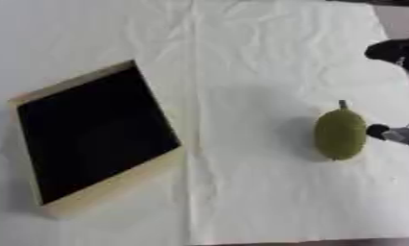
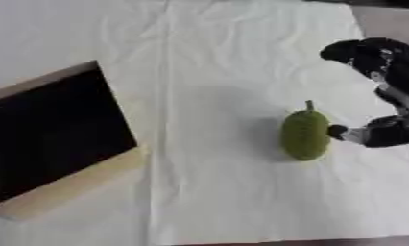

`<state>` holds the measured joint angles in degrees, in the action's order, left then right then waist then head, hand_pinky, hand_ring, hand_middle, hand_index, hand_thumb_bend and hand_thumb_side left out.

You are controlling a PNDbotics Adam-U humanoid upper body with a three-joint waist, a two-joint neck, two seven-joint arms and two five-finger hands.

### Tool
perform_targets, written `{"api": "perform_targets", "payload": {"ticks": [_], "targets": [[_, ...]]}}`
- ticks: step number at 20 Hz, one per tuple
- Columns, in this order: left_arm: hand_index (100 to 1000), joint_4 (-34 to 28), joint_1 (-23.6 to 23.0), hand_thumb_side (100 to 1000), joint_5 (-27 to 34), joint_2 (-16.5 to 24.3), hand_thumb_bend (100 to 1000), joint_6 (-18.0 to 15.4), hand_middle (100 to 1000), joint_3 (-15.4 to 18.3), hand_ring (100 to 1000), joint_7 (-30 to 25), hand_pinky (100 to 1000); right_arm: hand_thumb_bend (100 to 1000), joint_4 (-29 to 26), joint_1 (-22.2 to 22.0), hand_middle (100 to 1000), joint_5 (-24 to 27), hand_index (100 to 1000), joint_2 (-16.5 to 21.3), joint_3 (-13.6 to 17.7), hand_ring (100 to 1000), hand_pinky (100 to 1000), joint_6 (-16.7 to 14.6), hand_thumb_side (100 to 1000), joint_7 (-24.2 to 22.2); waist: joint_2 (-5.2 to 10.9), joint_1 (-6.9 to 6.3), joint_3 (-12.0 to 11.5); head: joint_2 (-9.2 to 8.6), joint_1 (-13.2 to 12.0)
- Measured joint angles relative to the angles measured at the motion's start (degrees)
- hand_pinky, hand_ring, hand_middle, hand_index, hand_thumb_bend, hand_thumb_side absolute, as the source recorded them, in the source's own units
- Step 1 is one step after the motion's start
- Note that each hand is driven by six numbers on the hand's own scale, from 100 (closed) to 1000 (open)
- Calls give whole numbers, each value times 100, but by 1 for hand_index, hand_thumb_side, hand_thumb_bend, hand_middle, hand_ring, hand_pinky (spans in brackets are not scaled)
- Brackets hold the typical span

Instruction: Pick up objects on the table and place them in the box.

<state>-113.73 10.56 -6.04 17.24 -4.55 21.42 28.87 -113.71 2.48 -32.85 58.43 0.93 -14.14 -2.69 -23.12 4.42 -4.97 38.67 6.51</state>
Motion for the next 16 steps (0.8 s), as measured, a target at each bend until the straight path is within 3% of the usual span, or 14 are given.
{"api": "perform_targets", "payload": {"ticks": [4,5,7,16], "targets": [[703,0,0,576,0,0,264,4,566,-1,496,-4,498,572,0,-1,854,386,898,84,-145,800,878,-66,121,-171,1,16,0,1,5],[702,0,0,576,0,0,264,5,565,-1,496,-5,498,625,0,0,850,448,903,99,-167,797,877,-75,100,-198,1,25,0,1,7],[703,0,1,576,0,0,264,7,566,-1,496,-7,498,573,0,0,843,558,903,107,-208,793,876,-86,112,-241,1,30,0,1,16],[702,0,2,577,-1,0,261,26,566,-2,496,-25,498,554,-1,55,825,758,926,84,-399,785,874,-58,100,-438,0,25,-47,1,57]]}}
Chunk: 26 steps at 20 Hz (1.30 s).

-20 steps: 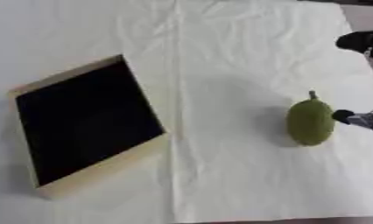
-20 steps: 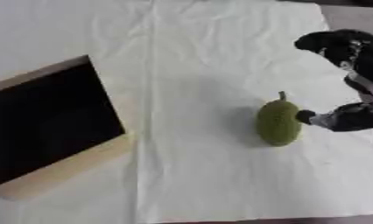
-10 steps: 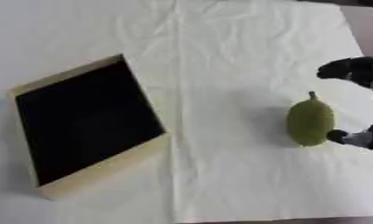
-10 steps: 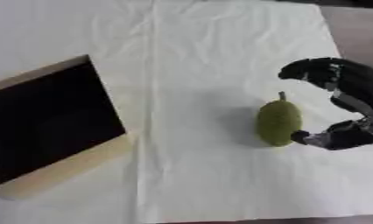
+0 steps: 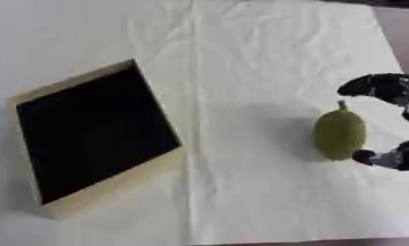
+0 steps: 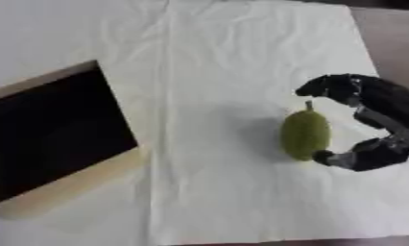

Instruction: Pick up objects on the table and place them in the box.

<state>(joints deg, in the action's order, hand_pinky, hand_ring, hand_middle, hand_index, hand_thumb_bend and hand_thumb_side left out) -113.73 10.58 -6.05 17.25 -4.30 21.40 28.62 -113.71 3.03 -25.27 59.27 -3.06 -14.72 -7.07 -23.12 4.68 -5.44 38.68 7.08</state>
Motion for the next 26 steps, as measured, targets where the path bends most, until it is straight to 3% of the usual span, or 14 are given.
{"api": "perform_targets", "payload": {"ticks": [10,19,26], "targets": [[702,0,8,578,0,-5,259,6,566,-2,495,-9,497,493,0,70,852,-43,954,-219,-107,729,816,349,100,-373,-27,-16,-90,-2,52],[702,0,37,580,-4,-9,256,24,567,-8,496,-34,498,472,0,150,858,-186,956,-311,-126,752,794,685,100,-707,-61,-16,-125,-7,83],[702,0,39,581,-5,-9,255,24,567,-34,496,-37,498,466,0,148,851,-430,948,-363,-32,744,791,908,100,-666,-71,-23,-122,-9,104]]}}
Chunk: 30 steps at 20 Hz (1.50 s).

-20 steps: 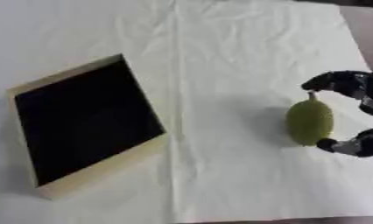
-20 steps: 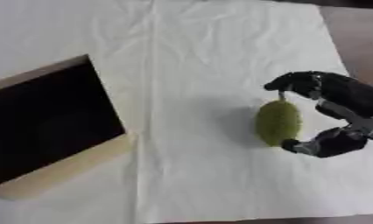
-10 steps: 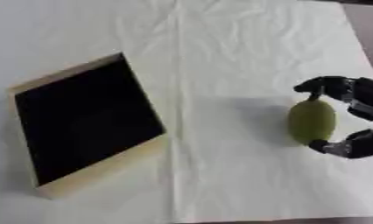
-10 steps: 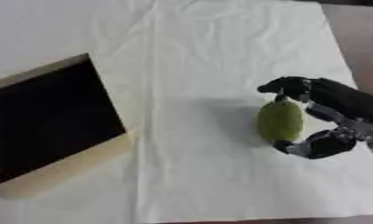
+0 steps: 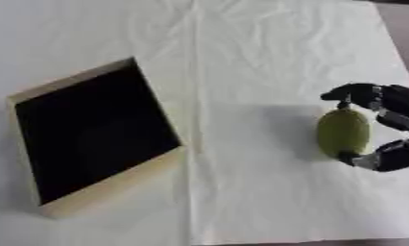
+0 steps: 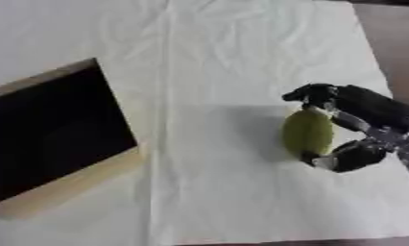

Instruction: Pick up objects on the table and place them in the box.

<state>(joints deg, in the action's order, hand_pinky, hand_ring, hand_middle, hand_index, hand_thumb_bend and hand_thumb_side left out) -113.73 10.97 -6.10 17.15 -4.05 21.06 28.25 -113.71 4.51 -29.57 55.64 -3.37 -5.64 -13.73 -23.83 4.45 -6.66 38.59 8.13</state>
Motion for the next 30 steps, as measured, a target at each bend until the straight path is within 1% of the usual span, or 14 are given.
{"api": "perform_targets", "payload": {"ticks": [4,5,7,10,13,17,22,26,27,30], "targets": [[702,0,0,581,-1,0,255,-1,567,0,496,-1,498,466,0,-13,851,-80,948,-31,81,744,791,27,100,173,-1,-5,3,0,0],[702,0,0,581,-1,0,254,-1,568,0,497,-2,498,490,0,-26,863,-99,956,-42,88,815,847,32,100,195,-1,-5,7,0,0],[702,0,0,582,-2,0,254,-1,568,0,497,-2,498,510,0,-91,867,-148,954,-47,162,827,853,55,100,249,-1,-5,54,-10,-8],[702,0,0,582,-2,0,253,-1,569,0,497,-2,498,524,0,-216,869,-229,952,-64,309,828,852,98,105,235,-1,-5,61,-22,-14],[702,0,0,582,-2,0,253,1,569,0,497,-3,498,552,0,-255,871,-252,950,-99,367,830,852,172,143,91,-1,-5,51,-43,-14],[702,0,6,582,-2,0,252,1,569,0,498,-4,498,572,0,-261,871,-252,944,-99,369,828,849,287,175,-222,-1,-6,46,-44,-13],[702,0,9,582,-2,0,251,-4,570,-1,498,-10,498,577,0,-273,863,-260,941,-103,381,824,845,485,186,-631,-1,-13,33,-45,15],[702,0,12,583,-2,-2,249,-1,570,-3,498,-23,498,578,1,-240,813,-310,931,-127,384,817,837,603,212,-841,-5,-24,18,-45,37],[702,0,13,583,-2,-2,249,-1,570,-4,498,-26,498,579,3,-220,775,-333,926,-134,383,812,832,628,240,-884,-10,-29,12,-45,41],[702,0,14,583,-2,-10,249,-2,571,-4,498,-36,498,570,54,-196,702,-407,910,-145,368,797,821,719,279,-993,-19,-40,-5,-45,51]]}}
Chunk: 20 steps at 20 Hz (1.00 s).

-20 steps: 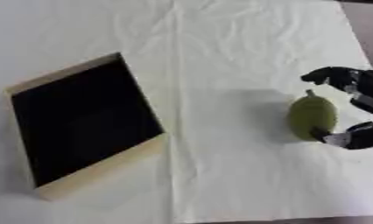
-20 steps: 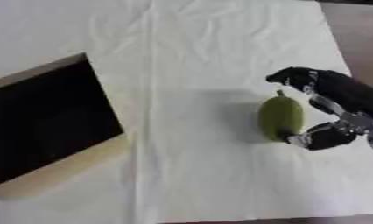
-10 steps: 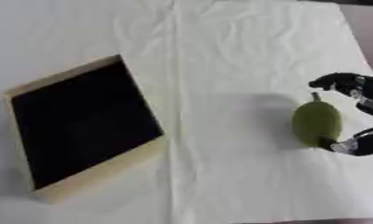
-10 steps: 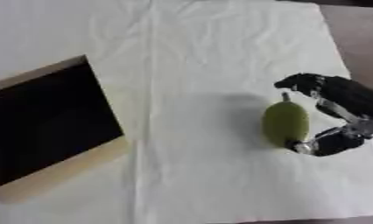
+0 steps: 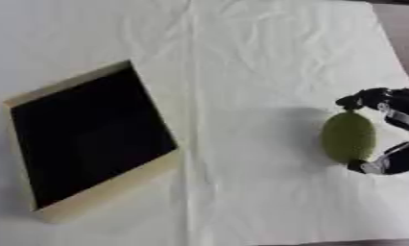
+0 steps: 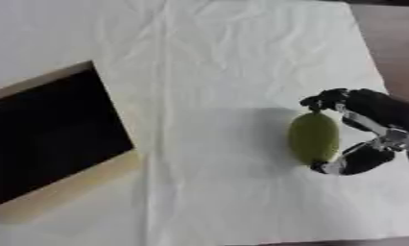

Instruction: Pick up objects on the table and place them in the box.

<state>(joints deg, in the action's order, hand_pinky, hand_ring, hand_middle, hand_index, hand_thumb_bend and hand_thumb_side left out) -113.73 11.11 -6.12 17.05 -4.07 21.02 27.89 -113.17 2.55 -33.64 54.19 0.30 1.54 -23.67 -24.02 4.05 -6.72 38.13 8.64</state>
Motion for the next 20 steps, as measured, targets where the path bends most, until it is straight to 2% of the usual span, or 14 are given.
{"api": "perform_targets", "payload": {"ticks": [3,6,8,10,14,20], "targets": [[702,0,3,584,0,-33,248,4,571,-1,498,-7,498,545,78,11,640,-77,877,-2,-1,763,804,86,312,-87,-1,-1,0,0,13],[702,0,3,584,0,-35,246,5,572,-2,498,-11,498,519,125,35,592,-147,837,-10,-2,736,791,136,302,-120,-3,-1,0,0,16],[702,0,3,585,0,-35,246,5,572,-2,498,-11,498,494,139,44,571,-177,808,-24,-3,725,787,150,275,-107,-3,-1,0,0,16],[702,0,4,585,0,-35,246,4,572,-2,499,-12,499,442,164,44,548,-202,776,-50,-4,709,778,150,191,-97,-3,-1,0,0,16],[702,0,4,585,0,-35,245,4,573,-2,499,-12,499,406,210,44,520,-207,737,-56,-3,669,761,118,100,-62,-3,1,0,0,17],[702,0,5,586,0,-35,244,5,573,-2,499,-14,499,402,230,40,503,-195,715,-58,-1,635,746,98,100,81,-3,22,2,0,17]]}}
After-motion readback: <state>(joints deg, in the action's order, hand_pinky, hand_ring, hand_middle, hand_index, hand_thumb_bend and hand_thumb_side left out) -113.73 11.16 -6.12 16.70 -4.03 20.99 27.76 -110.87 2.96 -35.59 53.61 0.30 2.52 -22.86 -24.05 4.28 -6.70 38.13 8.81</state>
